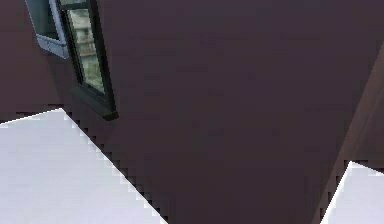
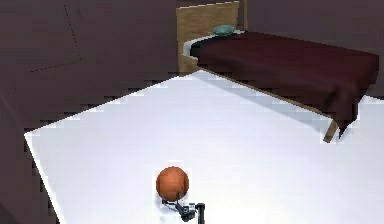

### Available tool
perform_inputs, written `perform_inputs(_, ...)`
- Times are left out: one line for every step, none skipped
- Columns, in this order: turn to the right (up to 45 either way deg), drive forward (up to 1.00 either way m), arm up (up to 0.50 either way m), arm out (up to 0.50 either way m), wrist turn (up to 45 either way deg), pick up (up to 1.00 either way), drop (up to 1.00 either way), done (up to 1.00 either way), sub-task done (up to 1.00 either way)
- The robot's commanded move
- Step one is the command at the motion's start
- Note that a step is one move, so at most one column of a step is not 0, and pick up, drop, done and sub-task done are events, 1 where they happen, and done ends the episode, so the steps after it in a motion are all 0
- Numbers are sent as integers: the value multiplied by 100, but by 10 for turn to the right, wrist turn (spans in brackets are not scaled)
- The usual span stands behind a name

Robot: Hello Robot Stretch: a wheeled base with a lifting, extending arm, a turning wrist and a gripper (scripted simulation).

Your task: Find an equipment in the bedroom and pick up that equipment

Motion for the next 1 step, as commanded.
perform_inputs(0, 0, 0, 0, 0, 0, 0, 100, 0)
